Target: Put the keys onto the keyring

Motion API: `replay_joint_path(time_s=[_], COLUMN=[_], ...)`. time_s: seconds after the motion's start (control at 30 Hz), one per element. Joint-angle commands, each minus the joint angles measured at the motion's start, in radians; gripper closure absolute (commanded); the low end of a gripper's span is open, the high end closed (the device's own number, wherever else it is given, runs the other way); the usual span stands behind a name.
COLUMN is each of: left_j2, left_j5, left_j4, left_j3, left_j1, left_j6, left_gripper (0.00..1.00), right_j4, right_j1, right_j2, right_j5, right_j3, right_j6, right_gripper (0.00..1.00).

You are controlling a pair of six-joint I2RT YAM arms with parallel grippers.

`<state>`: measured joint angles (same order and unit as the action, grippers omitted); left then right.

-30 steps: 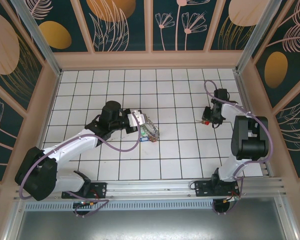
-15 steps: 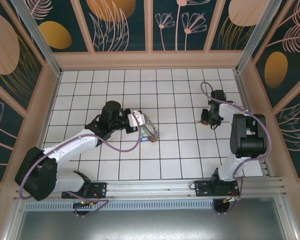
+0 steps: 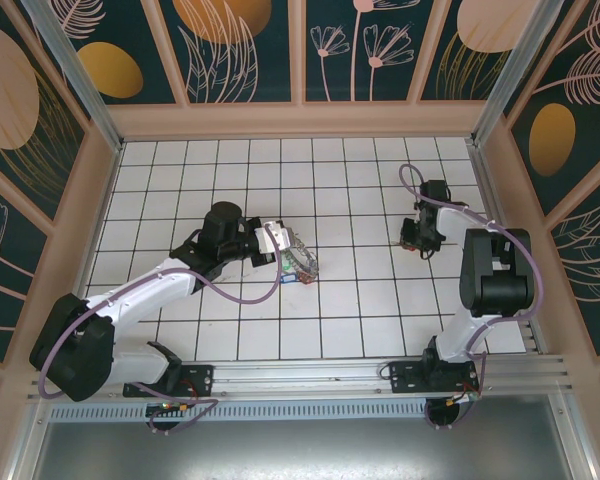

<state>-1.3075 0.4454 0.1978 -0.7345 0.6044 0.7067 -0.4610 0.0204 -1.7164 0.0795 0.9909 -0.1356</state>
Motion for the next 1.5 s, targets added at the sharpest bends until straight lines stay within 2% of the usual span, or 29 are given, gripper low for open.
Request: replay_joint_path(time_s=[0.0, 0.27, 0.6, 0.83, 0.93, 1.17, 1.47], left_j2=[-0.001, -0.003, -0.008, -0.009, -0.009, -0.011, -0.016], left_j5=[0.007, 0.006, 0.012, 0.013, 0.014, 0.010, 0.007], left_j4=[0.020, 0.018, 0.017, 0.016, 0.013, 0.011, 0.007], left_j3=[-0.003, -0.006, -0.005, -0.005, -0.006, -0.005, -0.007], left_j1=[-0.001, 0.000, 0.000, -0.001, -0.001, -0.001, 0.000], left_j6=[0.017, 0.020, 0.020, 0.021, 0.019, 0.022, 0.023], left_gripper=[1.00, 1.00, 1.00, 1.00, 1.00, 1.00, 1.00], right_j4=[-0.048, -0.060, -0.104, -0.124, -0.139, -0.133, -0.126], right_j1=[0.012, 0.026, 0.056, 0.065, 0.077, 0.097, 0.101], right_j2=[0.037, 0.055, 0.086, 0.075, 0.059, 0.032, -0.001], right_j5=[0.004, -0.007, -0.078, -0.131, -0.171, -0.156, -0.147], right_j3=[-0.020, -0.026, -0.022, -0.011, -0.001, 0.003, 0.029], right_j6=[0.013, 0.027, 0.039, 0.051, 0.059, 0.070, 0.086], right_gripper=[0.73, 0.72, 0.63, 0.66, 0.71, 0.72, 0.85])
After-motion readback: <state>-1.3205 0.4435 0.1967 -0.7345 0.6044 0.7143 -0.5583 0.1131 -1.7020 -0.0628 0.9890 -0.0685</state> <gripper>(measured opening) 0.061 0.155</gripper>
